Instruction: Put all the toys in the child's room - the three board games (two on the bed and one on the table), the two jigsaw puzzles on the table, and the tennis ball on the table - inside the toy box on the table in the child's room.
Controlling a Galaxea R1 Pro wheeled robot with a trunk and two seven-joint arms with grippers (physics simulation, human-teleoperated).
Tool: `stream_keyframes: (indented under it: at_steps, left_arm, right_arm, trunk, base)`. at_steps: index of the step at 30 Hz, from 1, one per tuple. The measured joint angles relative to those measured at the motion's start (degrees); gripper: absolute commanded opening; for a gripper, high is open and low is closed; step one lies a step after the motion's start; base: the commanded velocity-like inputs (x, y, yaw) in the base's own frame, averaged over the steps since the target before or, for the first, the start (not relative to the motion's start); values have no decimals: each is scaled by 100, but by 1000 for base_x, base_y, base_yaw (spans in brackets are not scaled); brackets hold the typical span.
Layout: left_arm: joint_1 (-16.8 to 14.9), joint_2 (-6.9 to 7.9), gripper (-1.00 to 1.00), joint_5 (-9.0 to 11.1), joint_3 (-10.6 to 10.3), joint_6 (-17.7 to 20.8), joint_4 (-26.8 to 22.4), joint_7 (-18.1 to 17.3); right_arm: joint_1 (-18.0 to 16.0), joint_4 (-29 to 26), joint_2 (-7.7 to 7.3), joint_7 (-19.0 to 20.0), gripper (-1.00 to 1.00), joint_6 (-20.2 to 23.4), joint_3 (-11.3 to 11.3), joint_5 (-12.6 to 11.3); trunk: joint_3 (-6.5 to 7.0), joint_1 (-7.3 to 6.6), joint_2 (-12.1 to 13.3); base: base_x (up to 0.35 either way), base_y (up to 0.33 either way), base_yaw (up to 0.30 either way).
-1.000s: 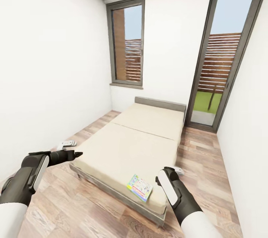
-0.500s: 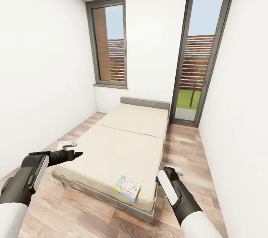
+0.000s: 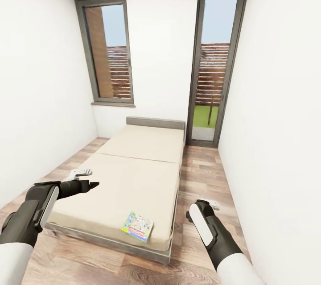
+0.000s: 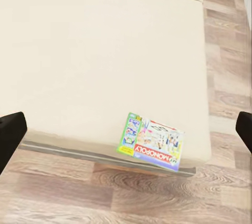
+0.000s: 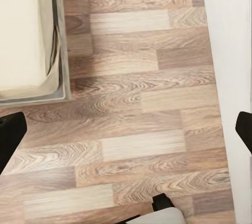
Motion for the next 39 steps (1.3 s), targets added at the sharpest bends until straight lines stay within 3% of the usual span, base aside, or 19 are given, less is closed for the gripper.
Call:
stream_keyframes:
  at_steps: [17,29,39]
  left_arm:
    - [3,-1,100,1,1,7,-2,2]
    - [2,0,100,1,1,7,-3,0]
    - [6,1,100,1,1,-3,-5,-5]
  right_arm:
    - [0,3,0,2,100,-4,-1,2]
    - [-1,2,0,8,100,-162,18,-1]
    - [2,4,0,7,100,-172,21,-4]
  trunk:
    - [0,0,0]
    - [-21,0,1]
    - [-100,-1,8]
  base:
    - [0,172,-271]
    - [0,273,-38]
    - [0,54,-1]
